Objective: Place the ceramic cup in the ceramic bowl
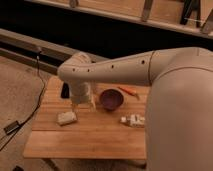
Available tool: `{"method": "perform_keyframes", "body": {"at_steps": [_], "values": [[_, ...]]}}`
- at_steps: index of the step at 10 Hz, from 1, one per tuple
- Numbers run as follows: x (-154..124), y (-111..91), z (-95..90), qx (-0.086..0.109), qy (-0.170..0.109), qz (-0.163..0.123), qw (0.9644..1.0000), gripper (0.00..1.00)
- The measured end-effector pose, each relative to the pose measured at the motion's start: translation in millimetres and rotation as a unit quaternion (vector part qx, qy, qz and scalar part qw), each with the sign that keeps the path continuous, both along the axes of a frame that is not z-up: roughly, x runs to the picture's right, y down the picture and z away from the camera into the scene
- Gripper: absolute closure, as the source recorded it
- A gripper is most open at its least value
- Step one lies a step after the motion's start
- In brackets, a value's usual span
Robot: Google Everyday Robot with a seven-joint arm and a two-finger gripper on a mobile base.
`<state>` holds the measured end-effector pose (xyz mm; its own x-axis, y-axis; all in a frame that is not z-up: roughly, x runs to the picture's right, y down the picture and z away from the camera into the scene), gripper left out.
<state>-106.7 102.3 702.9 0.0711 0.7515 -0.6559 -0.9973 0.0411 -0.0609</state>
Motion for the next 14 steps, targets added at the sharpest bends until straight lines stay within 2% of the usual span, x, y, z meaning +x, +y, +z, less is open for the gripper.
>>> {"method": "perform_keyframes", "body": {"at_steps": [3, 7, 10, 14], "values": [[0, -1, 0.5, 0.001, -0.001, 0.000, 1.0000, 0.35], [22, -27, 25.2, 0.020, 0.003, -0.013, 0.9997, 0.35], [45, -60, 49.1, 0.031, 0.009, -0.037, 0.9988, 0.35], [54, -109, 98.7, 0.036, -0.003, -0.067, 0.9971, 0.35]]}}
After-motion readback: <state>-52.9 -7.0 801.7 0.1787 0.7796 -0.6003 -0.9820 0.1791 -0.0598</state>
